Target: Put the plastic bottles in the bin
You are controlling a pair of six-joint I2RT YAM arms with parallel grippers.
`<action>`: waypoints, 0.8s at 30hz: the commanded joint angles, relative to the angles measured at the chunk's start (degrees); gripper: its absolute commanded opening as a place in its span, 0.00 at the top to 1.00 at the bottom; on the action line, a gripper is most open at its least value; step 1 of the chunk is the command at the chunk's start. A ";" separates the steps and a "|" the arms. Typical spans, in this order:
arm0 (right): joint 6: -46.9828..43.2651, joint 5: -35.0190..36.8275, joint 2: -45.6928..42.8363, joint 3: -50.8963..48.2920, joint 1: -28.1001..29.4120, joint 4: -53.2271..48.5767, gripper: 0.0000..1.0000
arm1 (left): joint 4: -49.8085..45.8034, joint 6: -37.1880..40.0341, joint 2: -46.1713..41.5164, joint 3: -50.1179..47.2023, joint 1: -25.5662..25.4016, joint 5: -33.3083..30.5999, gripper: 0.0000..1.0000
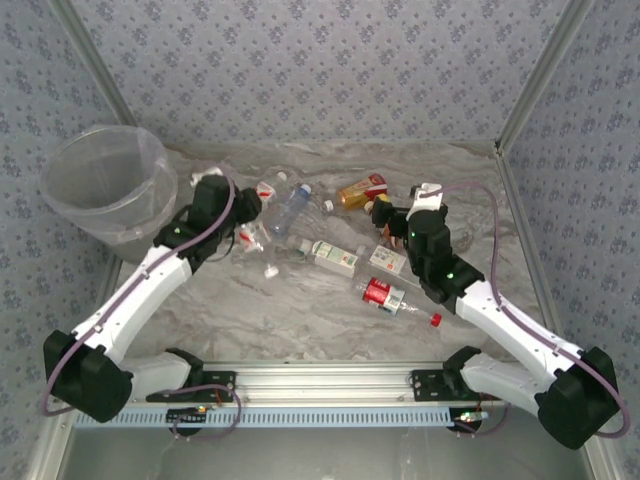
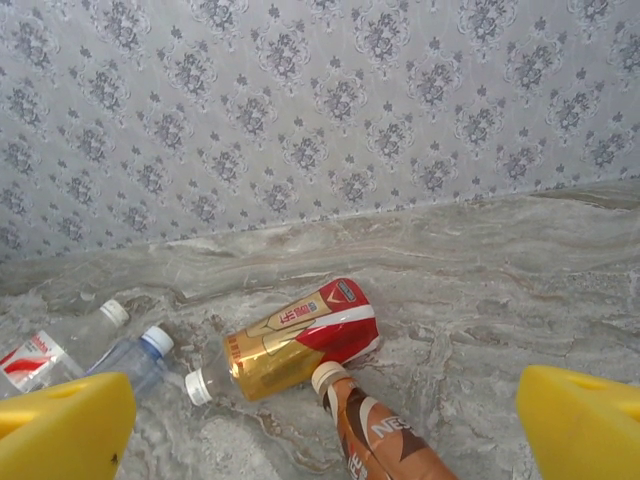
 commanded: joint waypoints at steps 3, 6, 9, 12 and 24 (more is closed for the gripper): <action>-0.19 0.78 0.70 1.64 -0.91 3.90 0.00 | -4.65 7.17 3.70 13.51 3.67 -2.02 0.46; 0.41 0.19 0.52 1.53 -1.01 3.95 0.00 | -4.72 10.61 5.09 19.55 6.75 -4.17 0.46; 0.57 -1.85 0.31 0.86 -1.03 4.78 0.00 | -3.69 14.68 5.62 24.30 9.59 -7.35 0.46; -1.30 -6.05 0.55 0.34 -1.04 7.43 0.00 | -2.33 19.47 5.69 27.72 11.91 -11.75 0.46; -4.07 -8.62 2.37 3.14 -0.78 6.38 0.00 | 9.43 32.71 7.56 31.07 25.15 -20.14 0.45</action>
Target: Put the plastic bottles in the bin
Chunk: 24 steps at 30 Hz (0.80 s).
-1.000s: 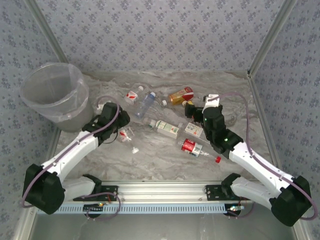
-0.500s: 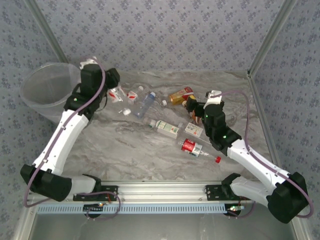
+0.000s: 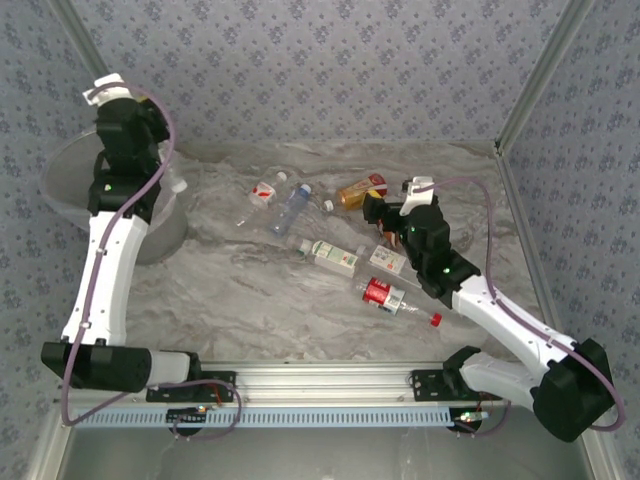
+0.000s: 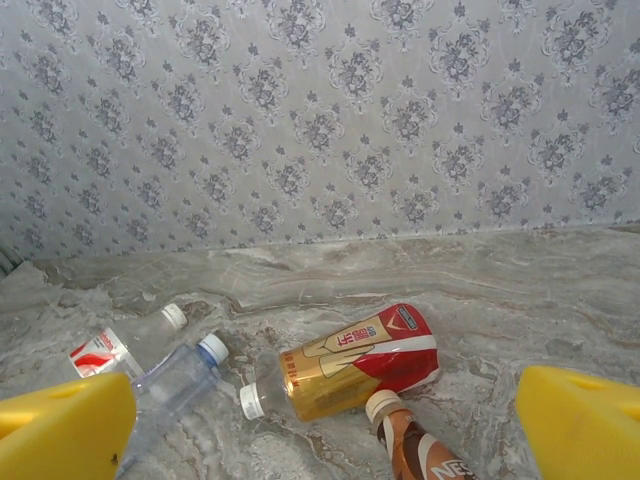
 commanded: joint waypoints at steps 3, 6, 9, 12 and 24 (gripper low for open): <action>-0.79 -0.37 -0.43 1.84 0.01 0.93 0.00 | 4.94 1.43 1.68 2.35 7.58 -2.70 0.44; -0.40 -0.02 -0.78 1.65 0.22 0.08 0.00 | 4.63 -0.47 3.66 3.12 11.31 -2.53 0.44; 0.30 0.42 -1.18 1.31 0.29 -0.40 0.00 | 4.74 -0.05 6.38 3.61 12.97 -4.40 0.44; 0.96 0.61 -1.64 1.20 0.42 -1.03 0.00 | 6.91 1.09 8.56 2.15 14.24 -6.24 0.44; 1.87 0.53 -1.59 2.59 0.59 -5.60 0.00 | -13.97 -13.03 17.01 5.67 17.70 -1.10 0.43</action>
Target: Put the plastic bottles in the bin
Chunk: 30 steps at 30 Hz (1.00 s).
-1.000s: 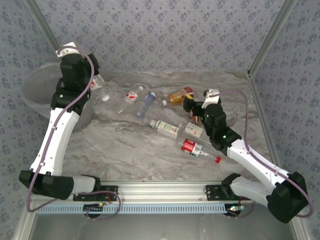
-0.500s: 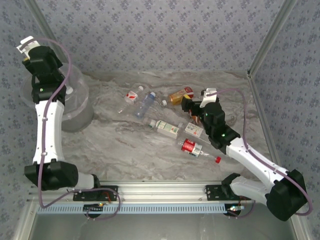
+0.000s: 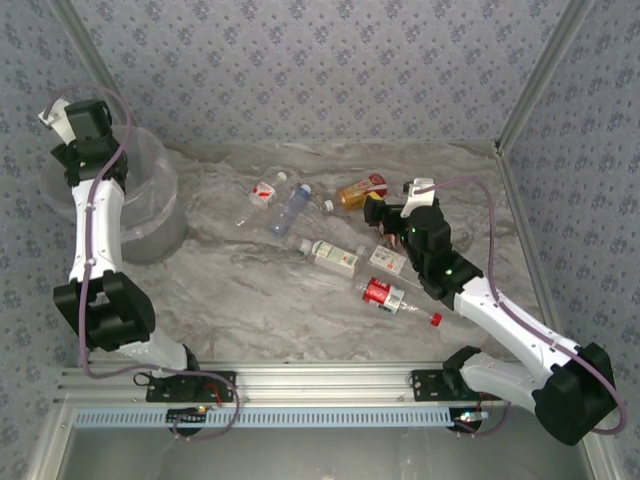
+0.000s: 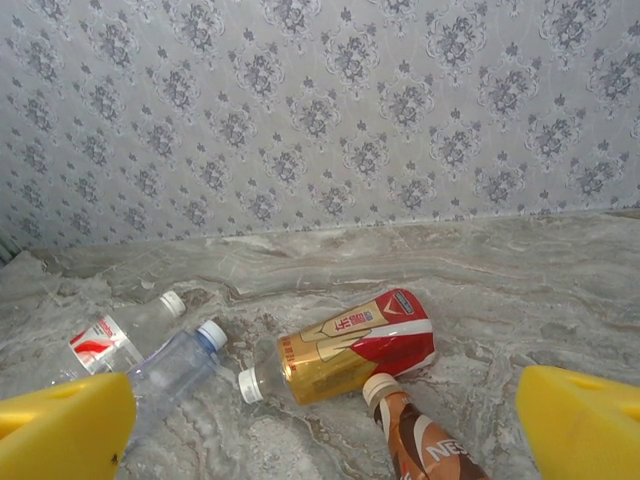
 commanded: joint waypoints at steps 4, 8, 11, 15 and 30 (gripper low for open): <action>1.32 0.08 0.19 2.93 0.36 -2.65 0.00 | -12.78 -7.24 5.99 4.71 0.13 4.50 0.43; 0.82 -0.61 1.55 4.42 0.41 -4.95 0.00 | -18.96 -10.41 10.71 7.54 0.09 6.22 0.44; 0.71 -0.81 2.30 5.09 0.72 -5.86 0.00 | -20.27 -12.53 12.54 7.44 0.21 6.83 0.44; 0.53 -0.89 2.92 5.56 1.07 -6.32 0.00 | -20.71 -14.26 13.63 6.63 0.15 7.32 0.36; 0.54 0.58 5.54 6.56 1.36 -8.08 0.00 | -22.50 -14.52 10.98 8.38 0.15 16.81 0.08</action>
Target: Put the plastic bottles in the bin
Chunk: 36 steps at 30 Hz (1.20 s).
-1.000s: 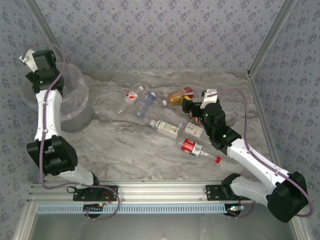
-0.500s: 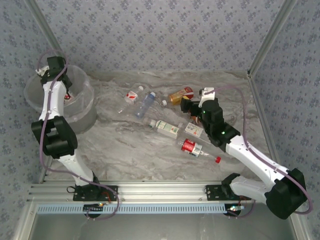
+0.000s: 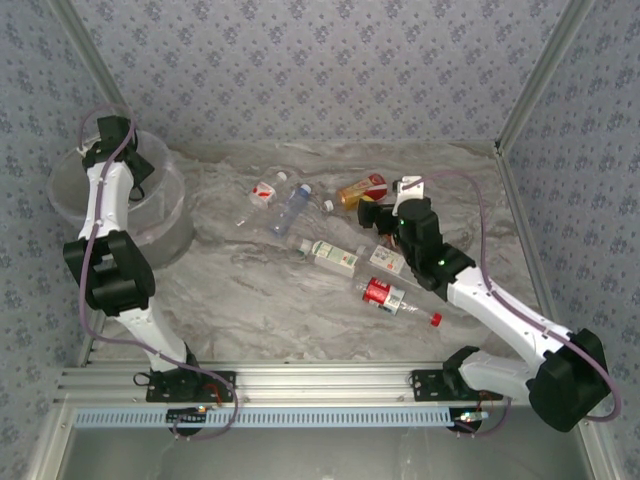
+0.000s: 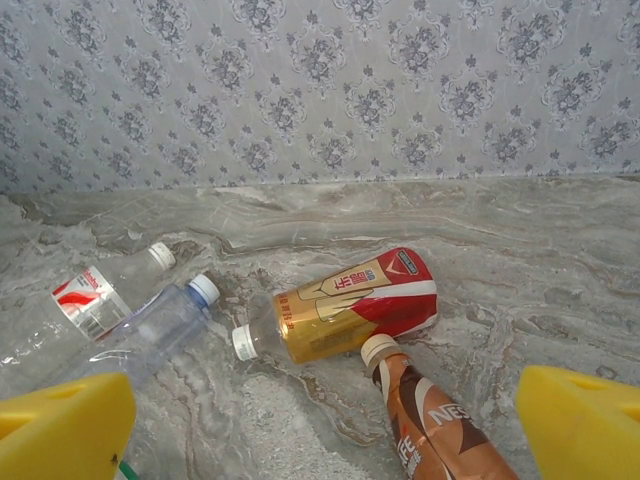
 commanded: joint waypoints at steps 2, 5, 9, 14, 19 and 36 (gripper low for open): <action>1.08 0.63 1.72 2.76 -0.17 -5.14 0.00 | -1.99 1.57 -4.63 3.74 -0.06 6.94 0.01; 1.16 -3.12 3.35 4.66 -1.46 -14.05 0.00 | -1.32 2.90 -8.27 3.51 -0.77 9.72 0.01; -5.21 -11.35 6.23 9.62 -2.30 -29.93 0.00 | -0.44 4.08 -13.23 1.77 -1.97 12.50 0.01; -12.24 -16.79 8.83 13.93 -1.85 -46.20 0.00 | 4.92 2.48 -20.79 -6.00 -2.64 21.66 0.01; -11.45 -21.20 9.91 16.64 -3.52 -59.39 0.00 | 14.34 -0.44 -28.77 -15.33 -3.49 30.25 0.01; 10.33 -24.97 8.63 7.38 -7.95 -58.82 0.00 | 20.51 -1.33 -43.50 -31.43 -8.63 41.25 0.01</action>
